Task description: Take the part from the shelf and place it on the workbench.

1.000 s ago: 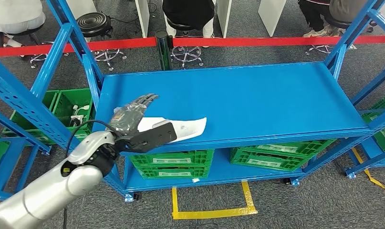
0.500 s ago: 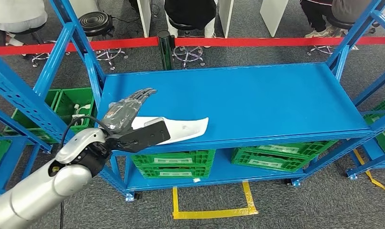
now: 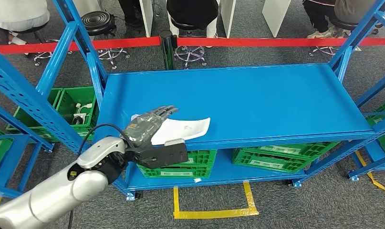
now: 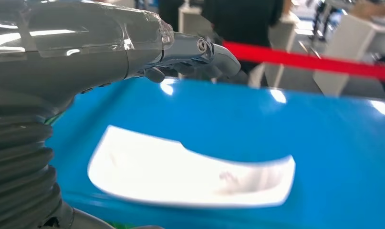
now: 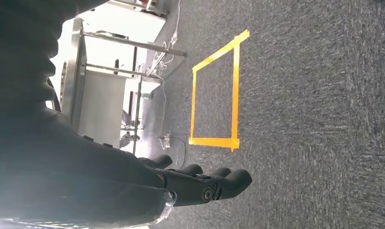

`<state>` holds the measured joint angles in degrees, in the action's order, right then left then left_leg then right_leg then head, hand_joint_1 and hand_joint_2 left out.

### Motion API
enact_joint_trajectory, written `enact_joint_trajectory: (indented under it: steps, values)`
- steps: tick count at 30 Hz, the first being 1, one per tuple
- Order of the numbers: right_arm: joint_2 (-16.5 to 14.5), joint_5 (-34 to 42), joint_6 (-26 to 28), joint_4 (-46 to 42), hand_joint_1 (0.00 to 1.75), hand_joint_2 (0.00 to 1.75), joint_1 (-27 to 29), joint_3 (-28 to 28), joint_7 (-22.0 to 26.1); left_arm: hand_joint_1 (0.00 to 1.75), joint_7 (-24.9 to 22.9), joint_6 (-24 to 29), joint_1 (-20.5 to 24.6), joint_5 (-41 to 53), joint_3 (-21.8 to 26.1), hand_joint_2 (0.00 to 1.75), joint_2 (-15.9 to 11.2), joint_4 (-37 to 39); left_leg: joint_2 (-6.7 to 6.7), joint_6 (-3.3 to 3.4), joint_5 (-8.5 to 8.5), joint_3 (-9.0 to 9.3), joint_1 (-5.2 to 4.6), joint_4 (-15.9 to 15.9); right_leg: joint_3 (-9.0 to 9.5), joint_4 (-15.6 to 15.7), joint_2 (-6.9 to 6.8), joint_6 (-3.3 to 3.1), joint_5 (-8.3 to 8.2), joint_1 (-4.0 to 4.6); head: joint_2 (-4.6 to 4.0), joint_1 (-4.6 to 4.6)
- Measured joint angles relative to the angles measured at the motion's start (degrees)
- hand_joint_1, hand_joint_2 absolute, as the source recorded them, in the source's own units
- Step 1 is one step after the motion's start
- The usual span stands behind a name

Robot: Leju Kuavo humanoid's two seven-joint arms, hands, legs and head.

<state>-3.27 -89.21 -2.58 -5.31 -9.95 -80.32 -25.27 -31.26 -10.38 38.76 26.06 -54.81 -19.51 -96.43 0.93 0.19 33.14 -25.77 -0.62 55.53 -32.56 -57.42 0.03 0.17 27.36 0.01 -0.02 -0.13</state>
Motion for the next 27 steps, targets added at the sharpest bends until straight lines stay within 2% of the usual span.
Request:
enact_joint_trajectory:
  steps: [12, 27]
  values:
    - [-0.04, -0.81, -0.19, 0.00, 0.00, 1.75, -0.04, 0.00, 0.01, 0.00, 1.67, -1.98, -0.67, 1.35, -3.80, 1.75, 4.43, 5.53, 0.00, 0.00, 0.00, -0.02, 0.01, 0.00, 0.00, 0.00, -0.04, 0.03, 0.02, 0.00, 0.00, 0.00]
    - [-0.05, -0.82, -0.65, 0.01, 0.00, 1.75, -0.01, 0.01, -0.02, 0.00, 2.26, -0.53, -0.39, 2.32, -5.95, 1.75, 6.86, 14.15, -0.21, 0.02, -0.02, -0.01, 0.01, 0.00, 0.00, 0.00, 0.00, 0.03, 0.02, 0.00, 0.00, 0.00]
